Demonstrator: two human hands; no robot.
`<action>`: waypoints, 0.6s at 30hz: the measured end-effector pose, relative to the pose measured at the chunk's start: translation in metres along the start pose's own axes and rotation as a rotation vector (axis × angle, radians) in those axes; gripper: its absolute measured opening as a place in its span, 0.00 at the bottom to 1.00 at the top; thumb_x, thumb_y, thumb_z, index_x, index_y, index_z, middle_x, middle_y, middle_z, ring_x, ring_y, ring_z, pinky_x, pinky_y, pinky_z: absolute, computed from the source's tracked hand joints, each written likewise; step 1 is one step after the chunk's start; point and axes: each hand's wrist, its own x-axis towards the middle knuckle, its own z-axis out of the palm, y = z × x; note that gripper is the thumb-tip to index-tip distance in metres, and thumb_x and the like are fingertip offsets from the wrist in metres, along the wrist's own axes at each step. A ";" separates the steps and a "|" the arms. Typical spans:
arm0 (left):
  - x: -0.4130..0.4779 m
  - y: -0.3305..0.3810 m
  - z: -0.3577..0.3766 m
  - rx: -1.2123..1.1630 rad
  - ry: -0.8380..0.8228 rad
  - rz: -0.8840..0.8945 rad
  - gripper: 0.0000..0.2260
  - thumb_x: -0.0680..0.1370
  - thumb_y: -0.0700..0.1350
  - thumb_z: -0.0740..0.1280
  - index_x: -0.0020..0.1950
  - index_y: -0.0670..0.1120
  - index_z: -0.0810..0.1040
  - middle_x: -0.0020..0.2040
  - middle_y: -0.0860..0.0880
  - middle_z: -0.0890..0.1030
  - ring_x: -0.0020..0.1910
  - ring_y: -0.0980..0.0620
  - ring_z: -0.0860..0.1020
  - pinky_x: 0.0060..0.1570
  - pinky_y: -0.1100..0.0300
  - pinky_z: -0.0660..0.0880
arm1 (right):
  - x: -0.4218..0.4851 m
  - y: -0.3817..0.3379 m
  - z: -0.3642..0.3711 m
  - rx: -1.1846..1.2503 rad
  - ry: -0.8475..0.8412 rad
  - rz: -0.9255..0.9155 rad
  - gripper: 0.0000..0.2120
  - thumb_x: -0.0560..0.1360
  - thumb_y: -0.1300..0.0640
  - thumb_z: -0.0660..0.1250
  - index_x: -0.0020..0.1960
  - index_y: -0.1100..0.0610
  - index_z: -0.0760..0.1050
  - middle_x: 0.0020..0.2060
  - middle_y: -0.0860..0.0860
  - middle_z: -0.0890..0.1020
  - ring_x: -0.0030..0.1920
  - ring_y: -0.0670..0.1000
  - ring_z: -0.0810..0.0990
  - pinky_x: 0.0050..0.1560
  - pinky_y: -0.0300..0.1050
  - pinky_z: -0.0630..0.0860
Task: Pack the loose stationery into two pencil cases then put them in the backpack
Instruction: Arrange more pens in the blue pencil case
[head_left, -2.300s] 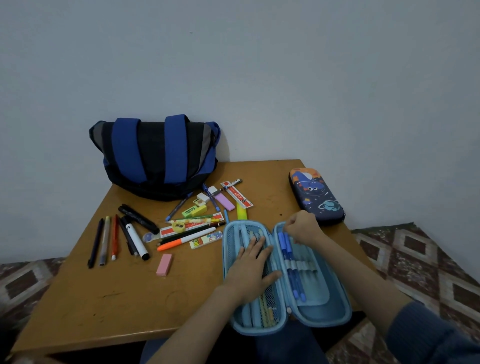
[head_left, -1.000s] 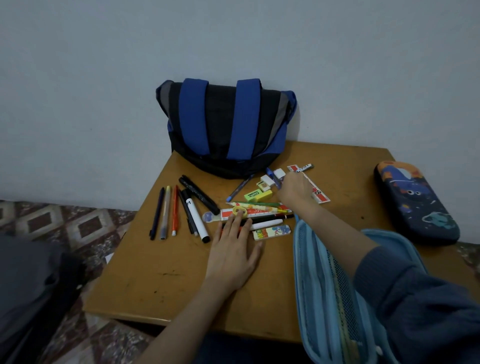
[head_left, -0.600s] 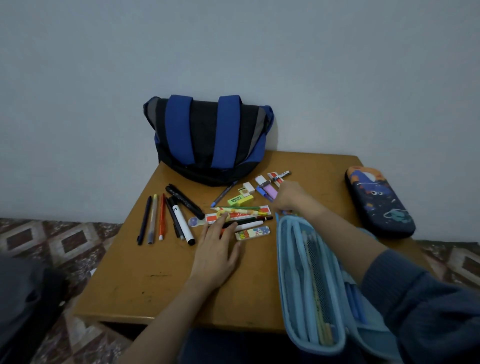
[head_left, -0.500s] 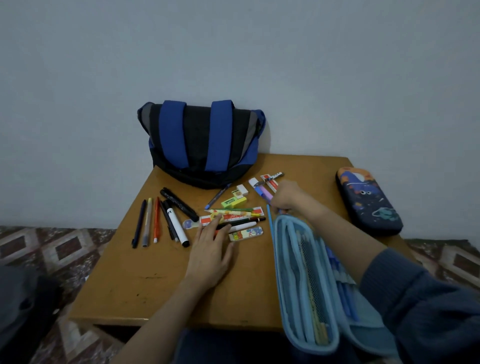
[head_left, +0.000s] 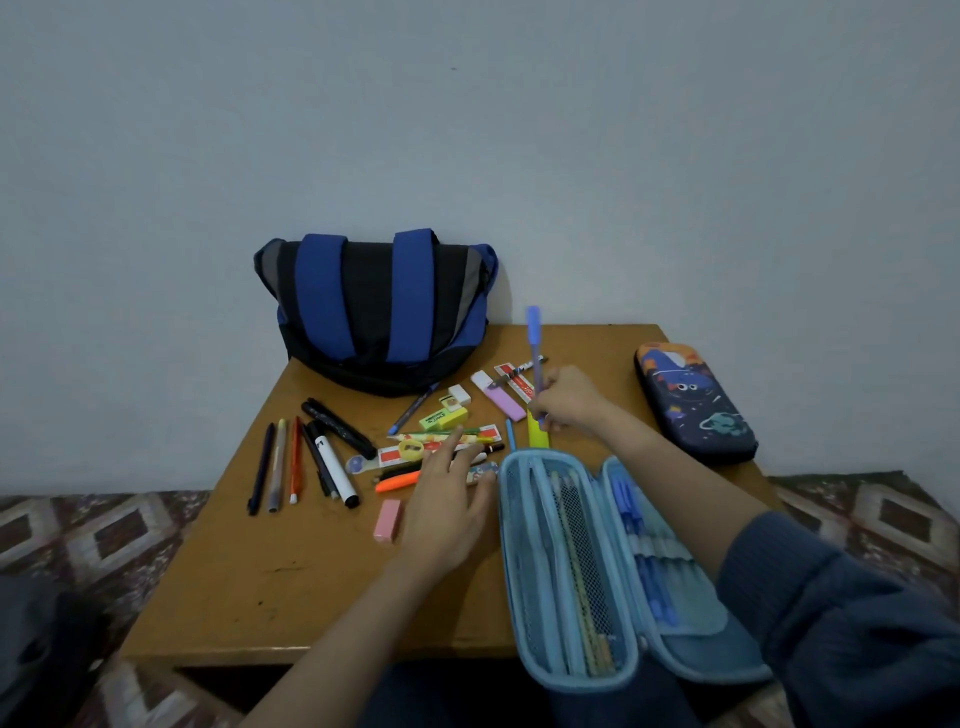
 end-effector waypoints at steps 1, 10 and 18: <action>0.000 0.003 -0.001 -0.001 -0.001 0.009 0.19 0.80 0.54 0.56 0.71 0.53 0.65 0.77 0.56 0.55 0.76 0.52 0.53 0.71 0.54 0.60 | -0.003 0.002 -0.002 0.069 -0.007 -0.008 0.09 0.72 0.73 0.63 0.43 0.61 0.67 0.30 0.55 0.73 0.25 0.50 0.74 0.21 0.36 0.69; -0.009 0.041 0.019 -0.018 -0.161 0.101 0.20 0.80 0.52 0.58 0.72 0.51 0.63 0.77 0.53 0.54 0.75 0.54 0.53 0.71 0.58 0.55 | -0.015 0.043 -0.027 0.354 0.080 0.072 0.13 0.82 0.57 0.54 0.44 0.64 0.68 0.27 0.58 0.77 0.18 0.48 0.75 0.22 0.40 0.74; -0.019 0.054 0.058 0.226 -0.416 0.210 0.29 0.80 0.60 0.52 0.77 0.50 0.50 0.78 0.51 0.43 0.76 0.52 0.41 0.74 0.56 0.43 | -0.032 0.097 -0.061 0.049 0.151 0.090 0.17 0.75 0.70 0.60 0.61 0.60 0.61 0.44 0.68 0.78 0.33 0.59 0.77 0.35 0.54 0.78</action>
